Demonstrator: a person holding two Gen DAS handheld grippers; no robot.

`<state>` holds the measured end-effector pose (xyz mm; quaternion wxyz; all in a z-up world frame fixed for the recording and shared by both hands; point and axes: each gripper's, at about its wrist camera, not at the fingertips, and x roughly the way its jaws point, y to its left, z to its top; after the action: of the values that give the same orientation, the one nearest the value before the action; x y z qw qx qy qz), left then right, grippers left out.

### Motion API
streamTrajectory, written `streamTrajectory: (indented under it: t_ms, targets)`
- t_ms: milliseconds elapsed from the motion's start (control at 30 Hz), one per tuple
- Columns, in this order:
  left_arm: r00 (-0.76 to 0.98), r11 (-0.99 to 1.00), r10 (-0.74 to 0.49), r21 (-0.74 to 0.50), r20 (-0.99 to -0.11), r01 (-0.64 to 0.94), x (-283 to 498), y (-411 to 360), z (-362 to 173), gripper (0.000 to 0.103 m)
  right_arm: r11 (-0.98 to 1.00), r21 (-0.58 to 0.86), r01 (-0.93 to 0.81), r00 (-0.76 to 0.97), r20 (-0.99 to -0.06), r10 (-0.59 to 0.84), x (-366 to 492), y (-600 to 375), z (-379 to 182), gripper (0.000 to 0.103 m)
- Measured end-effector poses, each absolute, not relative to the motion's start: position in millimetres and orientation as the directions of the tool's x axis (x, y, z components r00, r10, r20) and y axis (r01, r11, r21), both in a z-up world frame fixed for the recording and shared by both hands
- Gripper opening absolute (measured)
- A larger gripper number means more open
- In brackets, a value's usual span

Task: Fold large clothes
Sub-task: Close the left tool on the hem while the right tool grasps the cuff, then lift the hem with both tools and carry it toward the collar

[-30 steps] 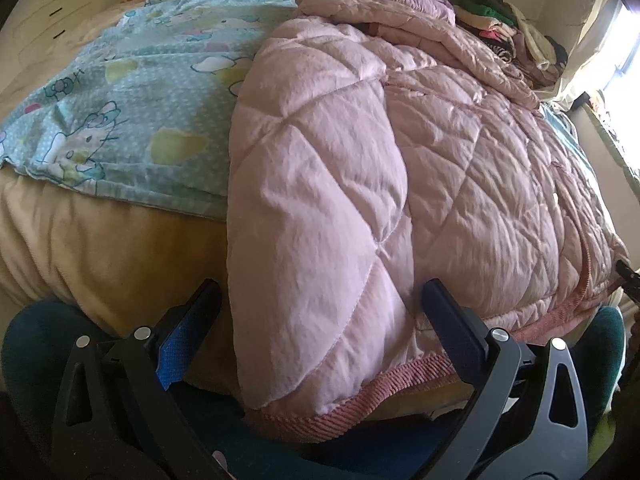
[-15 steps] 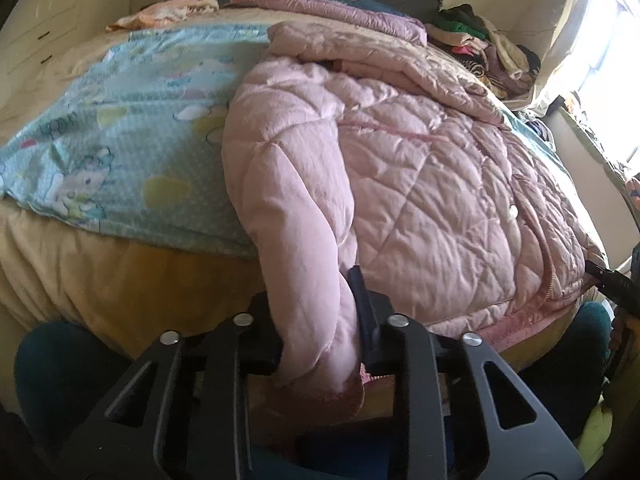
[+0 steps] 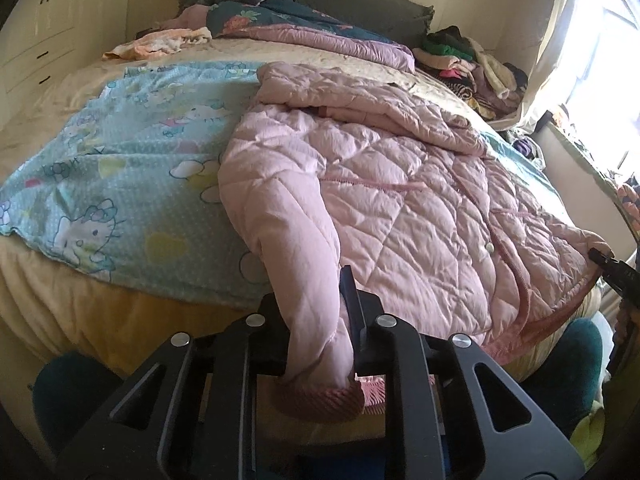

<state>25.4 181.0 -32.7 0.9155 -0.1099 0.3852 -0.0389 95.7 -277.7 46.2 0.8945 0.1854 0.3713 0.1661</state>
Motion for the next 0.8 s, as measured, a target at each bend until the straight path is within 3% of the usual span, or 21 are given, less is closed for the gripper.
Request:
streamTrajectory:
  t_ms: [800]
  targets:
    - [0.821, 0.982, -0.103, -0.189, -0.562, -0.006, 69, 179, 29, 0.011, 0.880, 0.439, -0.180, 0.740, -0.529, 0.416, 141, -273, 102, 0.017]
